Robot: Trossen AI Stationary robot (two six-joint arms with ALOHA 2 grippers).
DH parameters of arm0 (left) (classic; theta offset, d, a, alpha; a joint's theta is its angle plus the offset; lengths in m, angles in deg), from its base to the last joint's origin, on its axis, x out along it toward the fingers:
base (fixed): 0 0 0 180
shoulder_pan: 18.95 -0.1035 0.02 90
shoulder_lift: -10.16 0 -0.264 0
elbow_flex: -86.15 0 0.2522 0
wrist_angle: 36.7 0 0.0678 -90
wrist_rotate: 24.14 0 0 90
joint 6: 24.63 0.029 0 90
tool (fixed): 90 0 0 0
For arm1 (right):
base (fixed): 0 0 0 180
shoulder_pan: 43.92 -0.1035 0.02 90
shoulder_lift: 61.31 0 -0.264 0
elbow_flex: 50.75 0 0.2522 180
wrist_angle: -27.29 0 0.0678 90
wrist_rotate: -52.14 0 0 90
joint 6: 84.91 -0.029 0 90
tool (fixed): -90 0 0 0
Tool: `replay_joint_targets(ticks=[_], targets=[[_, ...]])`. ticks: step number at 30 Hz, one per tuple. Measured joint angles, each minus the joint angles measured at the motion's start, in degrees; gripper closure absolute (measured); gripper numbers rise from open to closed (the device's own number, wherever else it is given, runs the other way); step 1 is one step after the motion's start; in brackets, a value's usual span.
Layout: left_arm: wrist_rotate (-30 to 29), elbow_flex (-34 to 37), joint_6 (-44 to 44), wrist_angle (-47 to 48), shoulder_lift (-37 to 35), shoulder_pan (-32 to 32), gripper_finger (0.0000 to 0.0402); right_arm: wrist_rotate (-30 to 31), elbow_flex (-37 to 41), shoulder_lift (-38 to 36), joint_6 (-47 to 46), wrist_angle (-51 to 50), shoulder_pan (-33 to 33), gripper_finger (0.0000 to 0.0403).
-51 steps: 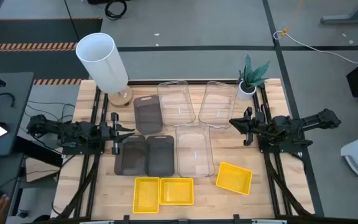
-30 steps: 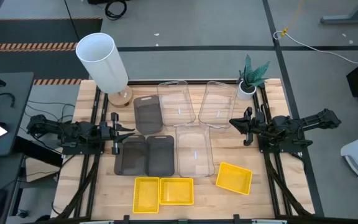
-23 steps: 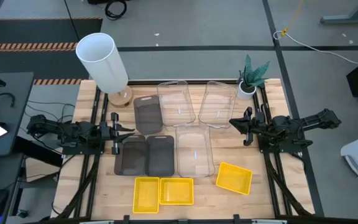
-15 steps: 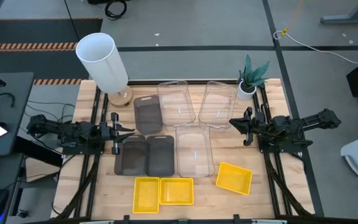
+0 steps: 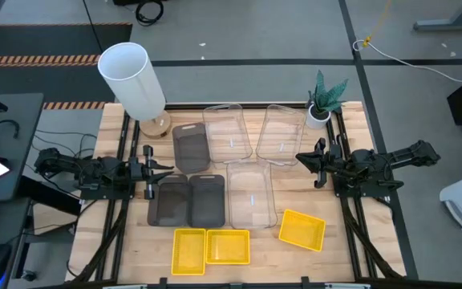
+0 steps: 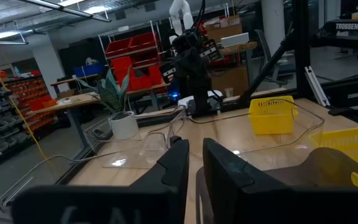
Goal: Stack baskets by color
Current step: Stack the bottom left black bin on top of the bottom right black bin
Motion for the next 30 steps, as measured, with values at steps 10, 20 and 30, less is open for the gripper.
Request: replay_joint_targets(ticks=[10,20,30], targets=[[0.0,0.0,0.0,0.0,0.0,0.0,0.0344,0.0,0.0,0.0,0.0,0.0,0.0,0.0373],[0.0,0.0,0.0,0.0,0.0,0.0,0.0347,0.0,0.0,0.0,0.0,0.0,0.0,0.0373],[0.0,0.0,0.0,0.0,0.0,0.0,0.0347,0.0,0.0,0.0,0.0,0.0,0.0,0.0373]])
